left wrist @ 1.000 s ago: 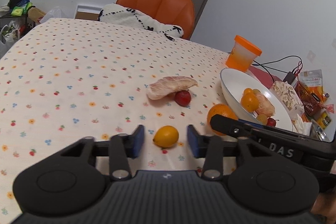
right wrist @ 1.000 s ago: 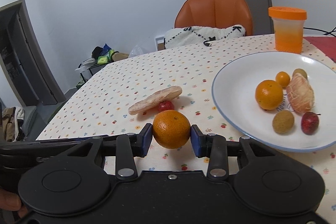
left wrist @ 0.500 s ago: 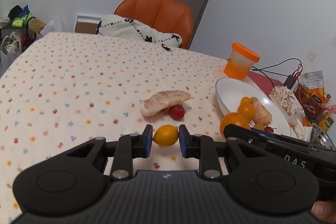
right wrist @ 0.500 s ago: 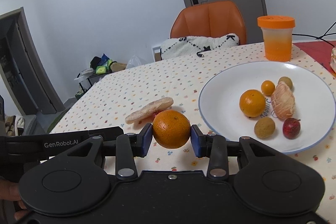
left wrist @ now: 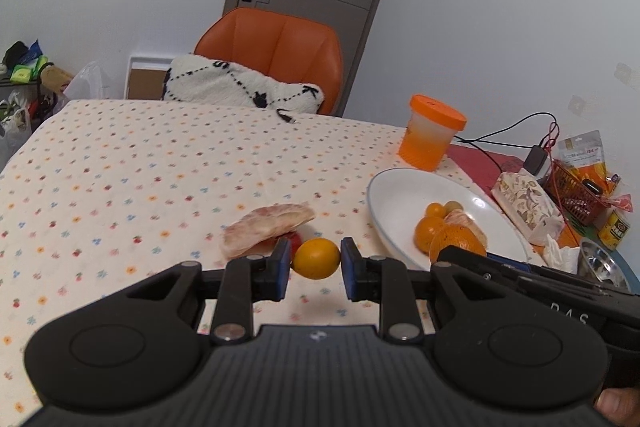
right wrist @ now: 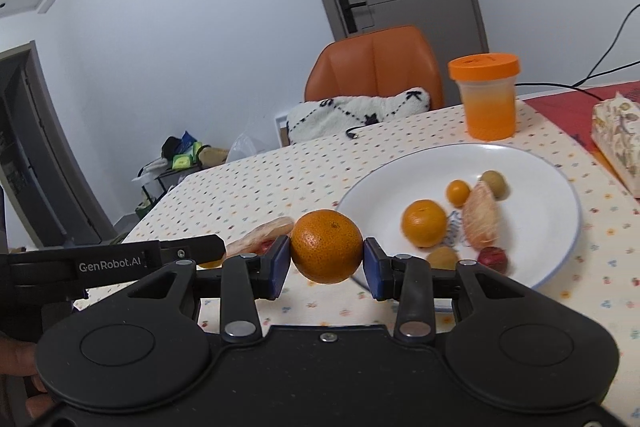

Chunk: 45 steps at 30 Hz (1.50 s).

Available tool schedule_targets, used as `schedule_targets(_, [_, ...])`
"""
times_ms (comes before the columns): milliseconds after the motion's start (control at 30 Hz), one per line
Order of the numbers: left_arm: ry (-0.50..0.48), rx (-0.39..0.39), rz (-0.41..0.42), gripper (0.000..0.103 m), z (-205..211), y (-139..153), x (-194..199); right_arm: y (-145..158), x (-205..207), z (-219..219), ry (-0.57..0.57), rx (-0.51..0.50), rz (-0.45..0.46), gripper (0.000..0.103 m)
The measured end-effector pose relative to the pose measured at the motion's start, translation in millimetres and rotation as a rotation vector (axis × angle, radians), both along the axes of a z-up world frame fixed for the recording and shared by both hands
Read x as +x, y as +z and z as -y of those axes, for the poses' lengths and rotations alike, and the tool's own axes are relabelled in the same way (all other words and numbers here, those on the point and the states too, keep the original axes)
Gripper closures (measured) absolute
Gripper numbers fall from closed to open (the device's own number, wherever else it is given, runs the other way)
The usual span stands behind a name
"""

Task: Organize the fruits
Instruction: 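Carry the large orange and small orange fruit over the white plate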

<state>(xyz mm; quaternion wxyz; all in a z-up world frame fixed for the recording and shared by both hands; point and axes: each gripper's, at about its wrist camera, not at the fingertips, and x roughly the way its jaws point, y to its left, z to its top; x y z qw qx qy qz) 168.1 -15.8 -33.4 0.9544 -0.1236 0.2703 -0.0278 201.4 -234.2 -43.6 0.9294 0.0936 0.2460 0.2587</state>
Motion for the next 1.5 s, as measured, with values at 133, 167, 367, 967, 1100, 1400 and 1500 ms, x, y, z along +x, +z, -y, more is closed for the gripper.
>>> schedule_targets(133, [-0.012,0.003,0.007,0.078,9,3,5,2,0,12,-0.023,0.008,0.007,0.066])
schedule_targets(167, [-0.016,0.003,0.008,0.078,12,3,6,2,-1,15,-0.029,0.01,0.008,0.066])
schedule_targets(367, [-0.038,0.004,0.018,0.078,25,6,13,4,3,35,-0.072,0.019,0.014,0.066])
schedule_targets(967, [-0.09,0.018,0.006,0.078,54,3,49,-4,23,88,-0.215,0.033,0.005,0.066])
schedule_targets(1100, [-0.092,0.027,0.003,0.078,59,2,57,-8,27,97,-0.239,0.036,-0.006,0.066])
schedule_targets(1400, [-0.102,0.051,-0.016,0.078,72,-2,74,-16,41,108,-0.258,0.046,-0.022,0.066])
schedule_targets(1500, [-0.104,0.057,-0.022,0.078,75,-4,79,-17,44,109,-0.253,0.047,-0.026,0.066])
